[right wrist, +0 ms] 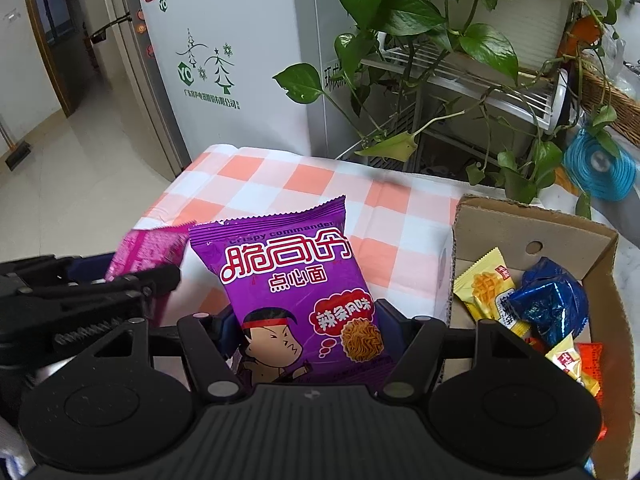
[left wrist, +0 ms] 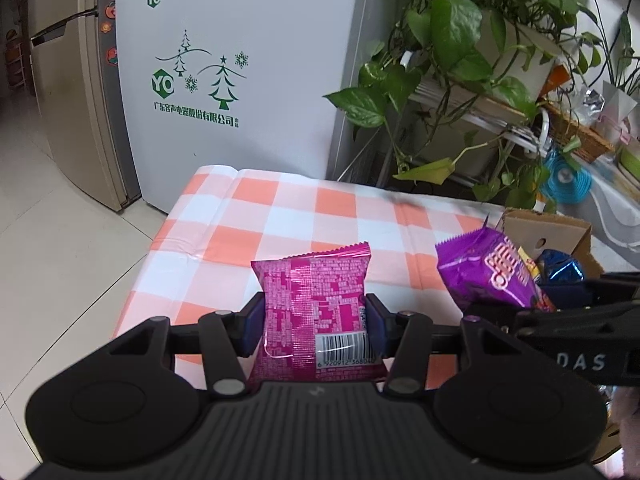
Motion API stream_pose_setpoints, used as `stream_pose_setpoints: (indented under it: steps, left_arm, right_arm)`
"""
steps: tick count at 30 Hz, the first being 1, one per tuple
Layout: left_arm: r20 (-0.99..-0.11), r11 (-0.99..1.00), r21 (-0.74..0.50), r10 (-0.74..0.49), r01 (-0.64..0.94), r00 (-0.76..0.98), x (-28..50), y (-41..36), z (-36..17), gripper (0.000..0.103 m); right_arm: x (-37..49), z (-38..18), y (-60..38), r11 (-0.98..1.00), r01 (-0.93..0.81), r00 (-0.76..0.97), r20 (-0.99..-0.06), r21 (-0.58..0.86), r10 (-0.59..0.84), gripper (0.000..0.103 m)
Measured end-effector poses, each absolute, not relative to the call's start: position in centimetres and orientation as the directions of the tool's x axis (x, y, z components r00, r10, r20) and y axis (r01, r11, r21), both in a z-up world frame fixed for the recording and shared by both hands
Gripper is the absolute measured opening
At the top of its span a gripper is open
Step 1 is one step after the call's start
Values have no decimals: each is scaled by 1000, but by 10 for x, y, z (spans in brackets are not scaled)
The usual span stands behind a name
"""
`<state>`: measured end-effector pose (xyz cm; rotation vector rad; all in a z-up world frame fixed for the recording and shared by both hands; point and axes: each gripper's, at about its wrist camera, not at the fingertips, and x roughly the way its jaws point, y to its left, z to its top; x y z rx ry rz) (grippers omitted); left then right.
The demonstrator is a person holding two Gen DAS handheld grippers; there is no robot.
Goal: Organize snacks
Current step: 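Carry pink bag with left tool while right tool carries purple bag to box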
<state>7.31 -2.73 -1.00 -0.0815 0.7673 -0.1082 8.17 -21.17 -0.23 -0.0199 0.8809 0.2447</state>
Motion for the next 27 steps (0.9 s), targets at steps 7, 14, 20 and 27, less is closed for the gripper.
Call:
stream_pose_setpoints:
  steps: [7, 14, 20, 27]
  left_arm:
    - [-659, 992, -119, -112, 44, 744, 61, -18, -5, 50]
    - [-678, 986, -164, -102, -15, 728, 44, -12, -13, 50]
    - [-663, 979, -204, -126, -15, 738, 32, -25, -5, 50]
    - [-646, 974, -220, -192, 61, 739, 22, -63, 9, 50]
  right_arm:
    - [75, 8, -217, 970, -231, 634, -745, 75, 209, 73]
    - [70, 18, -232, 972, -220, 658, -723, 84, 212, 73]
    - [65, 28, -251, 971, -213, 680, -697, 111, 229, 73]
    - [57, 37, -290, 972, -172, 703, -670, 163, 237, 73]
